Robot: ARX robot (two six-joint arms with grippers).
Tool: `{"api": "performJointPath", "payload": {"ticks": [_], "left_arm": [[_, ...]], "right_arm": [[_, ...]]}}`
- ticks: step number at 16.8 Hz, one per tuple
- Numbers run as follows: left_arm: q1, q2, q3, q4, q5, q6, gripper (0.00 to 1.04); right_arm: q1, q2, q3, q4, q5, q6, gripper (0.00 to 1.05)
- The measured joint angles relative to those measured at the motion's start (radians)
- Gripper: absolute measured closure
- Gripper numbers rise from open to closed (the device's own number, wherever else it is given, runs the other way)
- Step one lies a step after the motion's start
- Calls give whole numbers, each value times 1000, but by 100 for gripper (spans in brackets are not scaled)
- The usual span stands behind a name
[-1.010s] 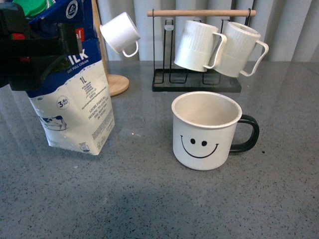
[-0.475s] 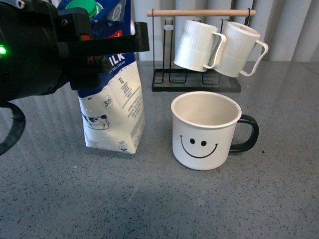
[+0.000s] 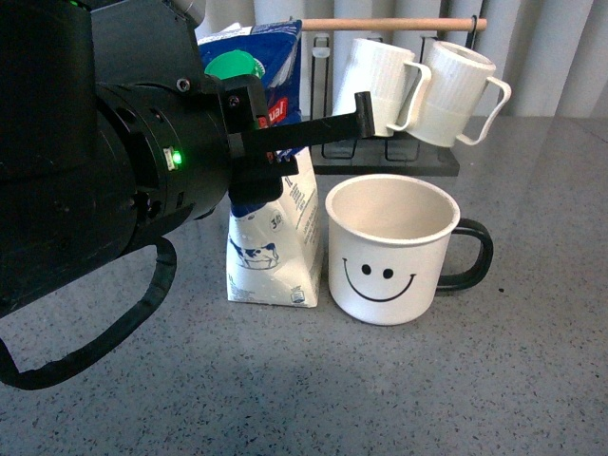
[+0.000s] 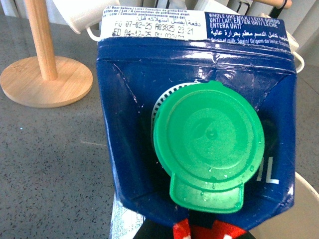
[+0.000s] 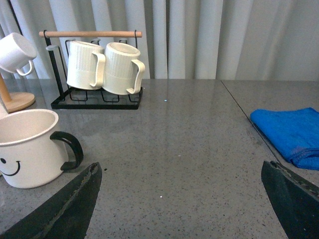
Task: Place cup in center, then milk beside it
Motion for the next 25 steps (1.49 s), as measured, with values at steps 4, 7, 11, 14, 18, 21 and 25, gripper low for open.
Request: {"api": "performJointPath", "payload": {"ticks": [4, 7, 11, 14, 18, 21, 25], "left_arm": [[0, 5, 0, 10, 12, -13, 87], [0, 5, 2, 13, 23, -16, 76], [0, 5, 4, 14, 30, -21, 65], [0, 3, 4, 13, 35, -23, 41], [-8, -60, 2, 4, 40, -22, 6], [-14, -141, -23, -18, 40, -14, 7], [-11, -211, -42, -42, 40, 1, 7]], "right_arm": [[0, 0, 0, 0, 0, 0, 7], [0, 0, 0, 0, 0, 0, 7], [0, 0, 0, 0, 0, 0, 7], [0, 0, 0, 0, 0, 0, 7], [0, 0, 0, 0, 0, 0, 7], [0, 0, 0, 0, 0, 0, 7], [0, 0, 0, 0, 0, 0, 7]]}}
